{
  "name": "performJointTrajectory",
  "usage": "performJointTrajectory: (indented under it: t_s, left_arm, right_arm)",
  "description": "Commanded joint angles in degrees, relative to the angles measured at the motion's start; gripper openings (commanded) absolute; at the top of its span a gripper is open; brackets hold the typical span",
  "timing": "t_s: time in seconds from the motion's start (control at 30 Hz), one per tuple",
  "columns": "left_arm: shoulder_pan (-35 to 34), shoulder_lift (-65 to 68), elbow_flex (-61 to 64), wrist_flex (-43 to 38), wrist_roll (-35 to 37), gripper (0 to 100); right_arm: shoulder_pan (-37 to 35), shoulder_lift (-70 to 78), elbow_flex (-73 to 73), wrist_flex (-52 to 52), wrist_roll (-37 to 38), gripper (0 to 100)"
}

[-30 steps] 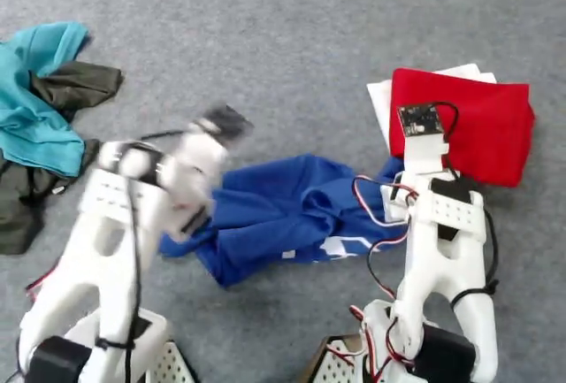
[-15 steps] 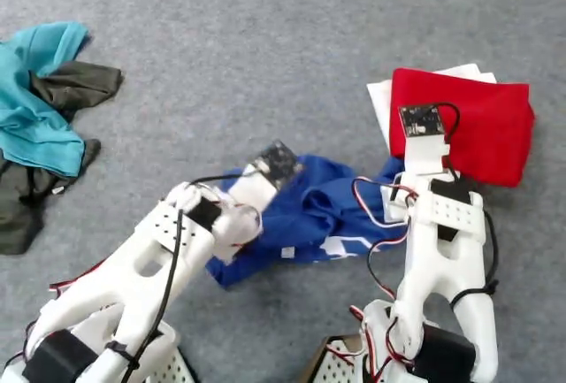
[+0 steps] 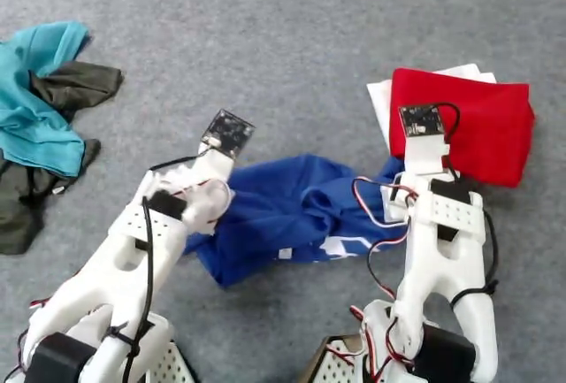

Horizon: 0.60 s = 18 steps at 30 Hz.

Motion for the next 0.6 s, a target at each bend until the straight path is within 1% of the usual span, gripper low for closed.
performJointTrajectory:
  t_s: [0.0, 0.07, 0.13, 0.2, 0.27, 0.33, 0.4, 0.5, 0.57]
  left_arm:
    - [-1.27, -0.70, -7.96, 12.13, 0.62, 4]
    - [-0.22, -0.70, -14.55, 23.56, -1.14, 4]
    - [2.86, -0.70, -19.30, 32.09, -7.21, 3]
    - [7.52, -0.70, -21.32, 38.15, -13.19, 3]
    - [13.58, -0.70, -20.88, 42.02, -16.09, 3]
    - [19.12, -0.70, -17.71, 42.02, -17.32, 3]
    - [21.85, -0.18, -13.32, 37.80, -18.29, 4]
    - [21.67, -0.18, -7.52, 29.80, -18.29, 4]
    - [20.18, -0.18, -6.02, 26.55, -18.11, 4]
  right_arm:
    - [-0.79, -0.84, -0.13, -1.76, -0.62, 1.5]
    - [-0.70, -0.84, -0.04, -2.11, -0.70, 1.5]
    - [-0.62, -0.84, -0.04, -2.11, -0.70, 1.5]
    - [-0.62, -0.84, -0.04, -2.11, -0.70, 1.5]
    - [-0.53, -0.84, -0.04, -2.11, -0.70, 1.5]
    - [-0.44, -0.84, -0.04, -2.02, -0.70, 1.5]
    - [-0.44, -0.84, -0.04, -2.02, -0.70, 1.5]
    - [-0.44, -0.84, -0.04, -2.02, -0.70, 1.5]
    - [-0.35, -0.84, -0.04, -2.02, -0.70, 1.5]
